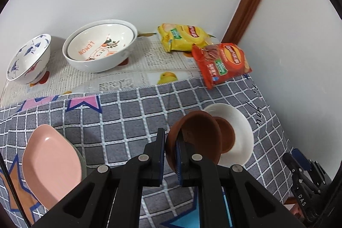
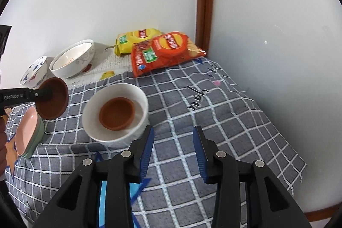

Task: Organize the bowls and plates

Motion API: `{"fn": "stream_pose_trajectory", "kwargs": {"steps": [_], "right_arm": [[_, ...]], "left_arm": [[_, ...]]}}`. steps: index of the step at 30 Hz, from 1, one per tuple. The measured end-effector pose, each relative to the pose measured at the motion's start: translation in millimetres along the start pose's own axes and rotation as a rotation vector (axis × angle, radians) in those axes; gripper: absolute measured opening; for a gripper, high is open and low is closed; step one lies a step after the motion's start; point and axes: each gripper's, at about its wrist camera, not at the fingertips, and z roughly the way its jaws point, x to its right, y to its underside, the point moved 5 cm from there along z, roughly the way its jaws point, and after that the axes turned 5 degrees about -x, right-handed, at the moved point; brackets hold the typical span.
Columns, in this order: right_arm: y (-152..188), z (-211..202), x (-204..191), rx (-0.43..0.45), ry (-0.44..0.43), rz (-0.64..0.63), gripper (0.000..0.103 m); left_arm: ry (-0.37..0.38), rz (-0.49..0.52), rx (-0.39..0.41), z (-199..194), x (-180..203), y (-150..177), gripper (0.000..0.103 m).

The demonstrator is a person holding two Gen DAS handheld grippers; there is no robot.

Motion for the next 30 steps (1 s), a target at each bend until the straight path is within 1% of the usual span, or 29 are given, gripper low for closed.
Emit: {"fn": "stream_pose_trajectory", "kwargs": {"steps": [3, 13, 20, 30], "right_arm": [[5, -1, 11, -0.007, -0.025, 0.026, 0.037], [18, -1, 34, -0.019, -0.058, 0.048, 0.037], [26, 5, 41, -0.028, -0.063, 0.053, 0.037], [37, 13, 51, -0.053, -0.069, 0.071, 0.037]], "left_arm": [[-0.005, -0.006, -0.005, 4, 10, 1, 0.009], [0.004, 0.023, -0.031, 27, 45, -1, 0.009], [0.005, 0.022, -0.063, 51, 56, -3, 0.009], [-0.01, 0.03, -0.086, 73, 63, -6, 0.01]]}}
